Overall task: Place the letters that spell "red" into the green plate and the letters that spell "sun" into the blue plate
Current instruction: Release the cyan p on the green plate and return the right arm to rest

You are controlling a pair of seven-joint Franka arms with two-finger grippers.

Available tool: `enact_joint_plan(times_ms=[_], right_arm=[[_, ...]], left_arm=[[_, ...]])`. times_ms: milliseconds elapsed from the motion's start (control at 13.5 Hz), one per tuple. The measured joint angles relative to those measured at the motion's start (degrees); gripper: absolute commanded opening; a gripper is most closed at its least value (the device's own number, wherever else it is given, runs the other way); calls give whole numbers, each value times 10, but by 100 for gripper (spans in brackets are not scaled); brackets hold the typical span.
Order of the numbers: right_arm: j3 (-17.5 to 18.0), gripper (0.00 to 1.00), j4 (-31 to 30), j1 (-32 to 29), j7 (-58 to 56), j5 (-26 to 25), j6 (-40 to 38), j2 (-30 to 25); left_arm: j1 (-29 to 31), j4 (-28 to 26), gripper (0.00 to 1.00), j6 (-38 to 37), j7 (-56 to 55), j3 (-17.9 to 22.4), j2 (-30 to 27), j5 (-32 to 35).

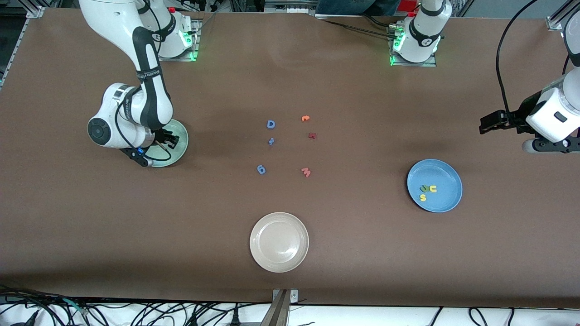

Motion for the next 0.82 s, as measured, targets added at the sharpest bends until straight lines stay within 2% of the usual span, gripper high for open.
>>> enact_joint_plan(times_ms=[74, 297, 446, 594, 817], right_arm=[[0, 99, 0, 0, -1, 0, 0, 1], [-2, 99, 8, 0, -3, 2, -1, -2], [-19, 99, 30, 1, -5, 1, -30, -13], [-53, 99, 84, 1, -10, -33, -105, -28], [-96, 99, 203, 0, -12, -88, -235, -46]], left_arm=[[0, 0, 100, 0, 0, 0, 0, 0], [0, 0, 100, 0, 0, 0, 0, 0], [0, 0, 100, 0, 0, 0, 0, 0], [0, 0, 100, 0, 0, -1, 0, 0], [-1, 0, 100, 0, 0, -1, 0, 0]])
